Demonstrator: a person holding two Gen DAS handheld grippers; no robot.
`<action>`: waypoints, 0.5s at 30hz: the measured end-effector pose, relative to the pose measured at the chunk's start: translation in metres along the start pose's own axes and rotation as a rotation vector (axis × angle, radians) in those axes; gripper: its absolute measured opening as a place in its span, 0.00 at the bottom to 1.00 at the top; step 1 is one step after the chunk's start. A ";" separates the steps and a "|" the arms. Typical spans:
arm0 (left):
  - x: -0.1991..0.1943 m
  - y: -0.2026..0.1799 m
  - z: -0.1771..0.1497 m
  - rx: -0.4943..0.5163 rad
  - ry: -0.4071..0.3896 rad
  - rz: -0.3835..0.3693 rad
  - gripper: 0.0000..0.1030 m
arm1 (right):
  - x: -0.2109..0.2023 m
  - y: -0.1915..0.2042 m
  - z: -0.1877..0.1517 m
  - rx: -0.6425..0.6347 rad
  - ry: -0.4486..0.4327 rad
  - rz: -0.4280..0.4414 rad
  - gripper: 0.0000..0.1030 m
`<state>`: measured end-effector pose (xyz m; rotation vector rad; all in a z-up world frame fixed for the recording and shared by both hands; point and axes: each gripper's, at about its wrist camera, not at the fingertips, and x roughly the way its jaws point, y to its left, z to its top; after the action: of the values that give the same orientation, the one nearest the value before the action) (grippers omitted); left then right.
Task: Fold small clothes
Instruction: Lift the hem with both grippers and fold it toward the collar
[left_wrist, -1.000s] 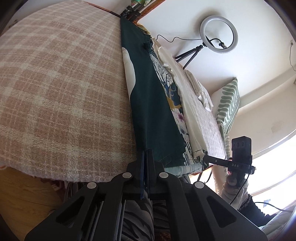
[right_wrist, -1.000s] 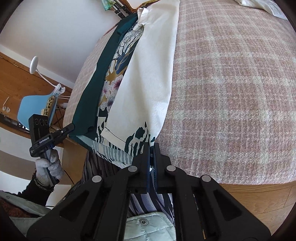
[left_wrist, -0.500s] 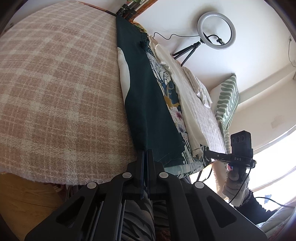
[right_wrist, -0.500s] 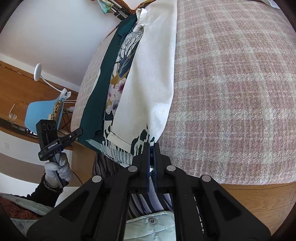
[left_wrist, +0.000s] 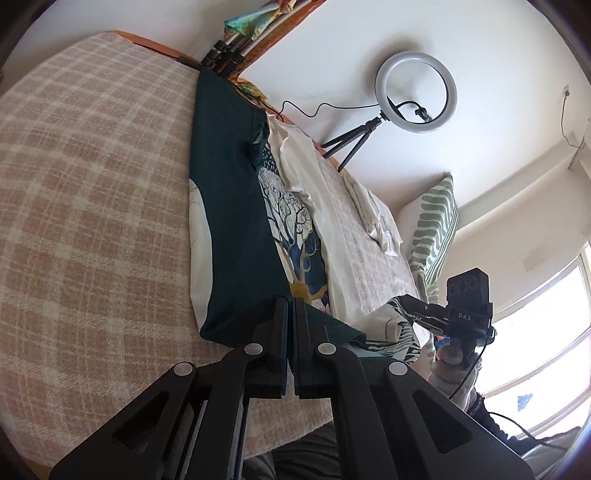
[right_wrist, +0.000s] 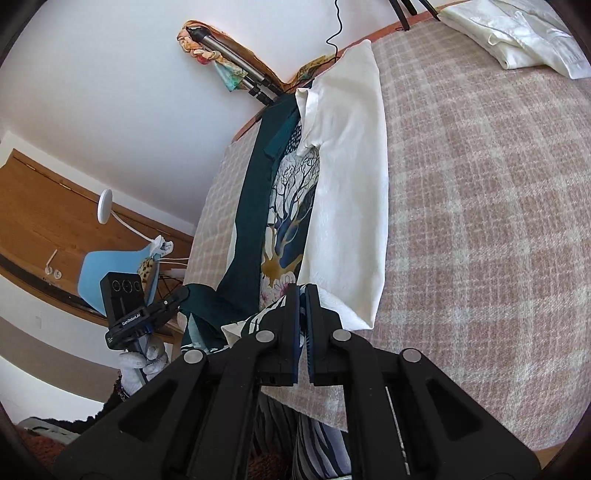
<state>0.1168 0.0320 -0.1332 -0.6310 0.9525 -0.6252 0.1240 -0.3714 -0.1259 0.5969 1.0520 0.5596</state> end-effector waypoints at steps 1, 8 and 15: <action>0.003 0.001 0.007 0.003 -0.005 0.008 0.00 | 0.003 -0.001 0.009 0.005 -0.006 -0.006 0.04; 0.029 0.019 0.048 0.004 -0.019 0.068 0.00 | 0.035 -0.005 0.063 -0.010 0.001 -0.081 0.04; 0.046 0.041 0.066 -0.016 -0.011 0.119 0.00 | 0.067 -0.011 0.088 -0.030 0.044 -0.173 0.04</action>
<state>0.2033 0.0394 -0.1595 -0.5867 0.9775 -0.5085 0.2319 -0.3503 -0.1427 0.4639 1.1229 0.4371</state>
